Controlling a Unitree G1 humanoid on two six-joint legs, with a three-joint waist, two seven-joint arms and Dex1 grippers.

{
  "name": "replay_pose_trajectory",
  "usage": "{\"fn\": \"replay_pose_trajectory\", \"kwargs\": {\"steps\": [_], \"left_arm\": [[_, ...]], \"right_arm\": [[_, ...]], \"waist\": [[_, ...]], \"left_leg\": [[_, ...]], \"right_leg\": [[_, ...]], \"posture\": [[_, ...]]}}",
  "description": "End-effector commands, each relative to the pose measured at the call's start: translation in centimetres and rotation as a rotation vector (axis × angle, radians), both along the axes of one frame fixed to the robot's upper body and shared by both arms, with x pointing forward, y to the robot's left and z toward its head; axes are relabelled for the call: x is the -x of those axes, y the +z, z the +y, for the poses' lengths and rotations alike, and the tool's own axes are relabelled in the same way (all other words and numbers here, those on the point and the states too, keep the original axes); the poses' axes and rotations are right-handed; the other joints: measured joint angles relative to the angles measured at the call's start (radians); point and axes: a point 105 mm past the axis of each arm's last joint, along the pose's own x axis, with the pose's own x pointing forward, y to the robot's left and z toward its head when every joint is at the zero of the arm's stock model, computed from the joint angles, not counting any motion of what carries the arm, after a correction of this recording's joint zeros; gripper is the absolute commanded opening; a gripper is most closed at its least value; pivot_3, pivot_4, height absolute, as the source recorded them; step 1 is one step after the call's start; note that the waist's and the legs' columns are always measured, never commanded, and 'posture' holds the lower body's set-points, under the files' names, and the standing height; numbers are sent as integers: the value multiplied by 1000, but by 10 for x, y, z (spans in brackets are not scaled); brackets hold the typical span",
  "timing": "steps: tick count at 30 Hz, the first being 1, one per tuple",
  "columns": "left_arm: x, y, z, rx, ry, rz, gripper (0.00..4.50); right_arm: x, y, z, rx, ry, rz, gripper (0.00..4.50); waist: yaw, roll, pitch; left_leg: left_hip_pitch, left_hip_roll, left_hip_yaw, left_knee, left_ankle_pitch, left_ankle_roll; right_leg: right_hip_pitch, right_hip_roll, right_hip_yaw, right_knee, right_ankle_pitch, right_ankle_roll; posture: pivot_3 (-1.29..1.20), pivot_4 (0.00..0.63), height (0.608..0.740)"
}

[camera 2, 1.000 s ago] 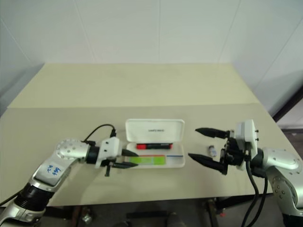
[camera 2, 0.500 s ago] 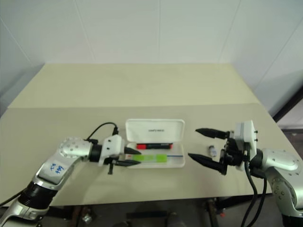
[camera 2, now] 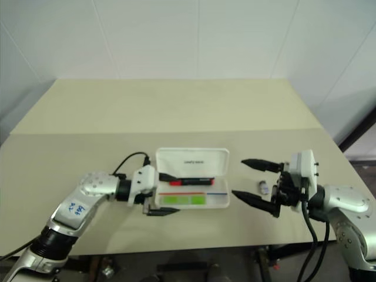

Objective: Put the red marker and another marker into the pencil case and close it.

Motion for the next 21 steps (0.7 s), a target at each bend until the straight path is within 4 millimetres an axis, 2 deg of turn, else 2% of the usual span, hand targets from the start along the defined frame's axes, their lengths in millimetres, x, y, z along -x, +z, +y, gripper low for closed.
{"fn": "replay_pose_trajectory", "kwargs": {"steps": [1,7,10,14,18,21], "left_arm": [[4,18,-8,72,-41,-24,4474],[21,40,-8,212,-116,14,4474],[24,47,2,239,-120,13,4474],[25,56,19,256,-107,-5,4474],[15,79,36,336,-38,-60,4474],[17,86,42,335,-58,-42,4474]], "right_arm": [[1,6,4,-6,1,-50,4500],[-12,-9,-6,-27,-174,2,4500],[-20,-24,-18,-32,-326,64,4500],[-21,-44,-29,-26,-457,114,4500],[-24,-58,-38,-29,-566,130,4500],[-28,-63,-43,-43,-626,132,4500]], "waist": [[0,0,0],[1,0,0],[0,0,0],[-1,0,0],[-3,0,0],[-3,0,0]], "left_leg": [[0,0,0,0,0,0],[0,0,0,0,0,0],[1,0,0,0,0,0],[2,0,0,0,0,0],[2,0,0,1,0,0],[2,0,0,1,1,1]], "right_leg": [[0,0,0,0,0,0],[0,0,0,3,0,-1],[-1,0,0,5,-2,-1],[-1,0,0,6,-2,-2],[0,0,0,6,-4,-6],[0,0,0,6,-5,-7]], "posture": [[0,150,740],[0,150,740],[0,150,740],[0,150,740],[0,150,740],[0,150,740]]}}
